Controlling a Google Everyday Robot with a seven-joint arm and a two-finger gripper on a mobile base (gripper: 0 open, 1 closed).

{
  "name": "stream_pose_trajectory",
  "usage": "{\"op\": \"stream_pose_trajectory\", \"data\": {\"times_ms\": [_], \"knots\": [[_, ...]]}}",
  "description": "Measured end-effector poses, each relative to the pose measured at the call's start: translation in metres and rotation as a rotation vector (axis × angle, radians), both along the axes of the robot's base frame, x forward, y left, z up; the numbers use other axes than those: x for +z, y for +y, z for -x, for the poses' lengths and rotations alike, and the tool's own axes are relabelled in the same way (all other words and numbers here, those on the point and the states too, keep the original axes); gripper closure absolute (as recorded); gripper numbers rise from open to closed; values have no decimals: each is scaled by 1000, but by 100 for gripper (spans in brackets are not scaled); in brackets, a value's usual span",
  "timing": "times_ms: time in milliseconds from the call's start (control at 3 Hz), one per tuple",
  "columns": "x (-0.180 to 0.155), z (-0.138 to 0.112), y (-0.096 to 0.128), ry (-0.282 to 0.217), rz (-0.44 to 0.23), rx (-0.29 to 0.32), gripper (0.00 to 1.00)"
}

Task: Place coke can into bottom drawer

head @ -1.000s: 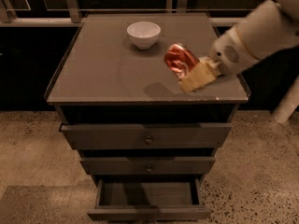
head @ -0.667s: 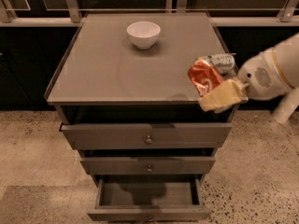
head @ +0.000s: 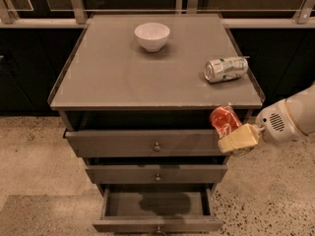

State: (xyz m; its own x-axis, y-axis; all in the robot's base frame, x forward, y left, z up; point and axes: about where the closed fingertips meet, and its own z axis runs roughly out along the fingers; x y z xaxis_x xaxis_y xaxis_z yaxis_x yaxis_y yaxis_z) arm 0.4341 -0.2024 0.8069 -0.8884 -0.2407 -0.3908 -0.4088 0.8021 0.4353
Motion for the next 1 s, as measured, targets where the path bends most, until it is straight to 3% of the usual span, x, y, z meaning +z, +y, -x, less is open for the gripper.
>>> {"op": "stream_pose_trajectory", "data": {"times_ms": [333,667,1000], "knots": [[0,0,0,0,0,0,100],[-15,5,-10,15,-35,-44,100],[-84,18,-34,116,-47,-175,100]]}}
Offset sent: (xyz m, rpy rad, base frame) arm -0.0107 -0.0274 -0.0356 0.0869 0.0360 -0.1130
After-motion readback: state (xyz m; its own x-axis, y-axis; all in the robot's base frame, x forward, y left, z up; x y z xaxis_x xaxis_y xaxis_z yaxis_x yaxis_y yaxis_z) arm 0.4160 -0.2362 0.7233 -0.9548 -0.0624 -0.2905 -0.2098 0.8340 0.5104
